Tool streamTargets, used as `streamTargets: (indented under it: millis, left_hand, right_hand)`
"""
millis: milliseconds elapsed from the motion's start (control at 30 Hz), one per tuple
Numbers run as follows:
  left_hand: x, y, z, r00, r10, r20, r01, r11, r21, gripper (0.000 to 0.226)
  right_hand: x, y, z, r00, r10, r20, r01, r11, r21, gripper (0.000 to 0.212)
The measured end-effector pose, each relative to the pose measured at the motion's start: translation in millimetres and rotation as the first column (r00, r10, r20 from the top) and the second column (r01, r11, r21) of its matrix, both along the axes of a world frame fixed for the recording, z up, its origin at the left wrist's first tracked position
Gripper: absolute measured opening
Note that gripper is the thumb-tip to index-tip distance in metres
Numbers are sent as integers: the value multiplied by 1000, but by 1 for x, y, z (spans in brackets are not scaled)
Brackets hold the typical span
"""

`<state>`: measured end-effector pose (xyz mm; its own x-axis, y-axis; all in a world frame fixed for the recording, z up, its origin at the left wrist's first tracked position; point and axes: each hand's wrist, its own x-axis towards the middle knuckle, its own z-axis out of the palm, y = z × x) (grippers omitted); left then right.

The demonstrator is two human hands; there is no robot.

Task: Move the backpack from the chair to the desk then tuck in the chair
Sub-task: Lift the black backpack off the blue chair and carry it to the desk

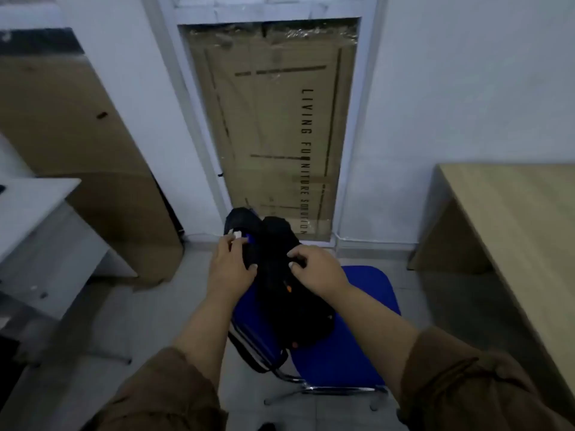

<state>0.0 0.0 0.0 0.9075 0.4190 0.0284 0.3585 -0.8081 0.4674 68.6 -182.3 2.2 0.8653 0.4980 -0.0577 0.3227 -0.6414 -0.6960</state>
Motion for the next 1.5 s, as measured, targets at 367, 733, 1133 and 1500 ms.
streamTargets:
  millis: [367,733,1133,1500]
  left_hand:
    - [-20,30,-3,994,17,-109,-5,994,110,64]
    - [-10,57,20,979,-134,-156,88,958,-274,68]
    - [32,75,2,990,-139,21,139,946,-293,28]
    - [78,15,10,850,-411,-330,497,832,246,44]
  right_hand:
    - [23,76,0,995,81,-51,-79,997,22,32]
    - [76,146,9,988,135,-79,-142,986,-90,77]
    - [121,165,-5,939,-258,-227,283,956,82,74]
    - [130,108,1,374,-306,-875,832,528,171,57]
